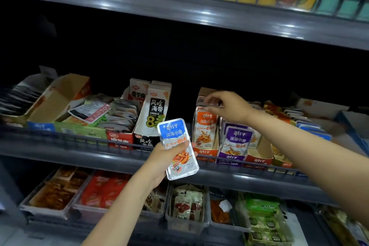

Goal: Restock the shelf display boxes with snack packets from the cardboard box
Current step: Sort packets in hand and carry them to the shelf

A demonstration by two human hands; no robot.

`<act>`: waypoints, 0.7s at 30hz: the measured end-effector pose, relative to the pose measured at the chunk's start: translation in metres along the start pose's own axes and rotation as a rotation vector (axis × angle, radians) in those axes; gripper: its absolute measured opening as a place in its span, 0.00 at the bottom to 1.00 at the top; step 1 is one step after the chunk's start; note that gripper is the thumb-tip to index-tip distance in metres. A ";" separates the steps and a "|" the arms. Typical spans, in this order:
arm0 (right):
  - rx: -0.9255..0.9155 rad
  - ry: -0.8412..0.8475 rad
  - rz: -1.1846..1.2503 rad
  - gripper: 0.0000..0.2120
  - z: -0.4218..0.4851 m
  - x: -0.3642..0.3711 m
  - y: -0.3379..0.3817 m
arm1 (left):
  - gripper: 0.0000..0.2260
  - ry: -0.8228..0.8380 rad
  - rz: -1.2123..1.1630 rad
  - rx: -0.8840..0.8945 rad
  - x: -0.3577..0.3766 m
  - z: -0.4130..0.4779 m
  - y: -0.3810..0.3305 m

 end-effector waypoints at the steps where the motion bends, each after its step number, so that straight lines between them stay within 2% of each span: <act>1: -0.023 0.010 0.101 0.12 -0.006 -0.006 0.009 | 0.10 0.007 0.025 0.010 0.003 -0.001 -0.003; 4: 0.009 0.222 0.395 0.13 -0.031 -0.007 0.030 | 0.06 0.026 0.081 0.062 0.021 -0.005 -0.013; 6: 0.065 0.389 0.456 0.18 -0.051 0.003 0.029 | 0.07 0.058 0.116 0.098 0.041 -0.009 -0.021; 7: 0.069 0.416 0.438 0.21 -0.059 0.005 0.026 | 0.09 0.080 0.136 0.119 0.052 -0.011 -0.025; 9: 0.076 0.401 0.415 0.23 -0.073 -0.003 0.015 | 0.13 0.117 0.162 0.160 0.076 -0.014 -0.031; 13: 0.182 0.336 0.554 0.14 -0.098 -0.037 -0.024 | 0.16 0.162 0.168 0.209 0.115 -0.019 -0.037; 18: 0.341 0.177 0.733 0.12 -0.128 -0.085 -0.086 | 0.17 0.242 0.163 0.151 0.159 -0.024 -0.024; 21: 0.387 0.190 0.855 0.11 -0.147 -0.097 -0.113 | 0.15 0.291 0.161 0.140 0.191 -0.026 -0.018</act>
Point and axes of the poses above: each hand's wrist, its own z-axis towards the middle knuckle, its own x-axis out of the palm, y = z × x, the point moved 9 cm from there along z, towards the middle knuckle, and after that the axes turned 13 degrees about x, right-handed, at the moved point
